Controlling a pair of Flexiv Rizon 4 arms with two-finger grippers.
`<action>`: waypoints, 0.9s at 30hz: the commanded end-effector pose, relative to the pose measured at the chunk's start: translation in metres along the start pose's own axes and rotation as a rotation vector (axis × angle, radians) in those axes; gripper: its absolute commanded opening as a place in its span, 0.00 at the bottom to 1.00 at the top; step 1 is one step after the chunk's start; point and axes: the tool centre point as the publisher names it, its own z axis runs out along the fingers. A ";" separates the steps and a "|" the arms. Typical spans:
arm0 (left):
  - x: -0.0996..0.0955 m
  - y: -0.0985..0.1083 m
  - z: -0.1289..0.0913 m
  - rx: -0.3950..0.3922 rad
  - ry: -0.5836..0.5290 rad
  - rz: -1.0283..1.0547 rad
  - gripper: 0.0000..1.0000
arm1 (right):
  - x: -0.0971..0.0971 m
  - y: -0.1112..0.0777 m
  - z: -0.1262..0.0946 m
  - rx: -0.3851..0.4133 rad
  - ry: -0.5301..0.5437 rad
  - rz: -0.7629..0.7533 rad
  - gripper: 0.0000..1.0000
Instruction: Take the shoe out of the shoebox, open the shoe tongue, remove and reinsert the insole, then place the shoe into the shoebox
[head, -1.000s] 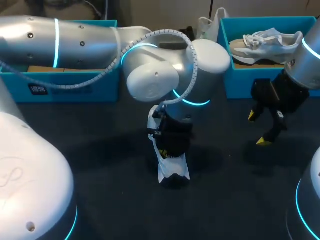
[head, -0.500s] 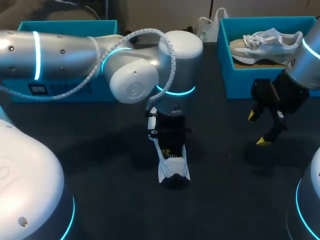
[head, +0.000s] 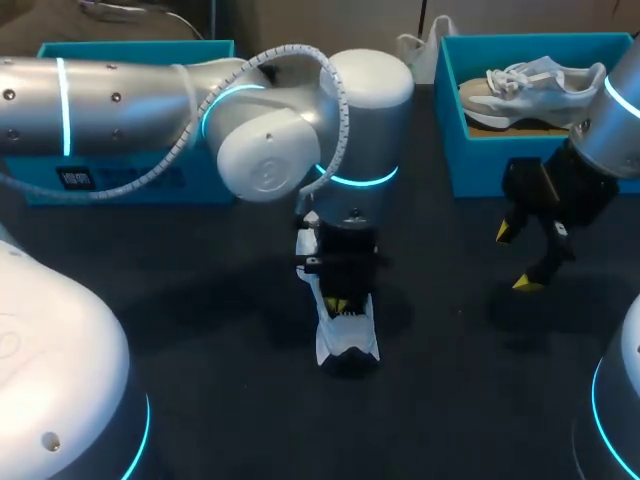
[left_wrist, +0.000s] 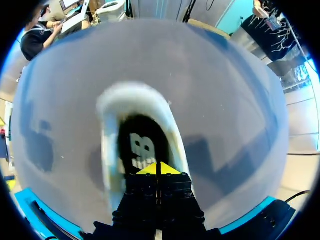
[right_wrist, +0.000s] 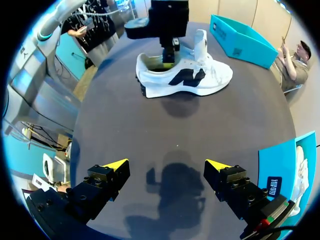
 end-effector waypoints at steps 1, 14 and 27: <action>-0.002 -0.005 0.005 0.011 -0.046 0.018 0.00 | 0.000 0.001 0.001 0.004 -0.001 0.001 1.00; -0.014 -0.003 0.035 -0.003 -0.050 0.002 0.00 | 0.000 0.001 0.001 0.004 -0.001 0.001 1.00; 0.000 0.007 0.007 -0.054 -0.057 -0.033 0.00 | 0.000 0.001 0.001 0.004 -0.001 0.001 1.00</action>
